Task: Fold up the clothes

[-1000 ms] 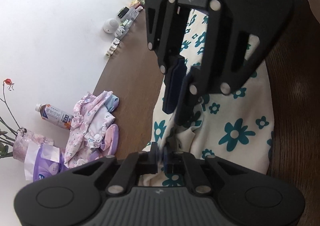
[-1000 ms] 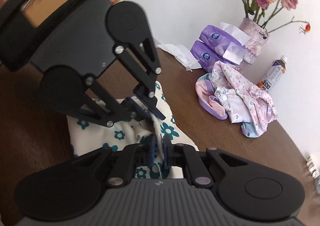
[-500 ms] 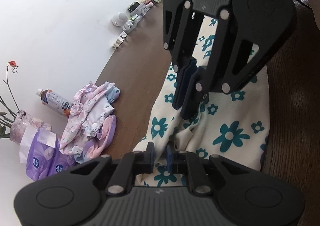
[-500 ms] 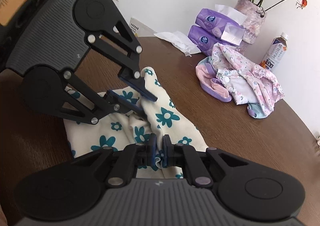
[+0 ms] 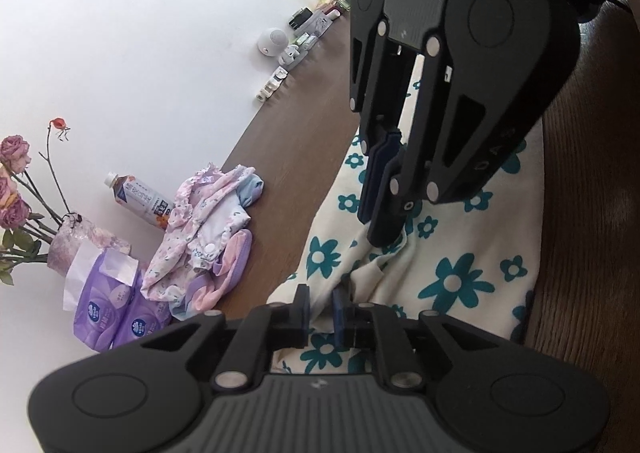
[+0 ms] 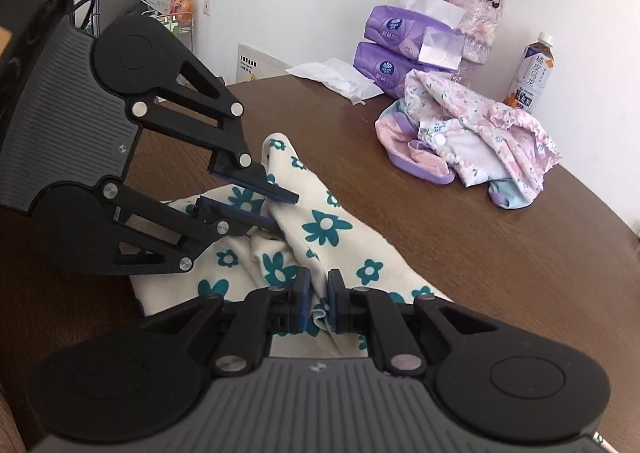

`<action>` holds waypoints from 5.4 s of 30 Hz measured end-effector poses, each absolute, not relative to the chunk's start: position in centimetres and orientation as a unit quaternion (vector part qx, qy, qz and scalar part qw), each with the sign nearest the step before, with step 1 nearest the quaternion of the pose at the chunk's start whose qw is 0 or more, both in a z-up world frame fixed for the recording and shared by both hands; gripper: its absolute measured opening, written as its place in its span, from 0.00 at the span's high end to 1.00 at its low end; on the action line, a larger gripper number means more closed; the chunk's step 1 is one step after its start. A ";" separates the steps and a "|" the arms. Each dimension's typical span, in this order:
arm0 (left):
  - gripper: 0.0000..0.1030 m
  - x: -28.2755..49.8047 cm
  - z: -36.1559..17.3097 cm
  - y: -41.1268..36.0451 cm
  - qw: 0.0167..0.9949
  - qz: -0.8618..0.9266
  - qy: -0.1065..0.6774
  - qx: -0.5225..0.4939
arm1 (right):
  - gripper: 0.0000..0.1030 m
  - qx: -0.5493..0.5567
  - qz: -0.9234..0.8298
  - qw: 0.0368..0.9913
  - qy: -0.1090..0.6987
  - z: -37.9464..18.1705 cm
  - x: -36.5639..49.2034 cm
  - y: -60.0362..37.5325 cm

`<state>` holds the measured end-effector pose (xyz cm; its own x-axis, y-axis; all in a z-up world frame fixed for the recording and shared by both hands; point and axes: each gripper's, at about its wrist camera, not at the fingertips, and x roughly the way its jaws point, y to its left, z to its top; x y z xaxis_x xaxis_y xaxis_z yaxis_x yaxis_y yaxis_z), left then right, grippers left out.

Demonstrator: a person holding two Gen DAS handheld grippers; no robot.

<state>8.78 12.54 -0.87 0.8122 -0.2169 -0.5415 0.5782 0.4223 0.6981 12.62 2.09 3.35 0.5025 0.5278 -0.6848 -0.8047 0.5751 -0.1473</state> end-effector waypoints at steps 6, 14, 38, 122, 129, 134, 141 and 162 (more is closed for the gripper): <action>0.94 8.2 -1.4 12.5 0.820 -0.236 0.172 0.492 | 0.91 -0.168 0.409 0.844 0.302 4.4 12.9 1.0; 0.86 7.5 -0.5 13.1 0.837 -0.226 0.150 0.475 | 0.91 -0.153 0.400 0.842 0.328 3.6 13.7 1.4; 0.97 8.9 -1.3 12.6 0.872 -0.213 0.192 0.396 | 0.89 -0.148 0.377 0.855 0.324 3.5 13.8 1.2; 0.83 8.9 0.3 10.9 0.905 -0.159 0.259 0.298 | 0.82 -0.173 0.363 0.869 0.287 2.1 13.0 1.1; 0.83 8.7 0.1 10.7 0.906 -0.151 0.256 0.302 | 0.82 -0.170 0.364 0.868 0.291 2.1 13.0 1.1; 0.83 8.6 0.1 10.4 0.906 -0.142 0.254 0.308 | 0.82 -0.176 0.363 0.868 0.290 2.2 12.9 1.2; 0.82 8.5 0.0 10.2 0.908 -0.132 0.254 0.306 | 0.82 -0.179 0.367 0.865 0.291 2.2 13.1 1.2; 0.64 7.5 2.4 2.9 0.918 -0.130 0.214 0.306 | 0.57 -0.126 0.308 0.902 0.273 4.0 12.8 -11.0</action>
<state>7.55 2.91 2.41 0.8741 -0.1080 -0.4736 0.3703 0.7792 0.5057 12.75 -11.00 3.96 0.6608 0.4872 -0.5709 -0.6251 0.7783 -0.0593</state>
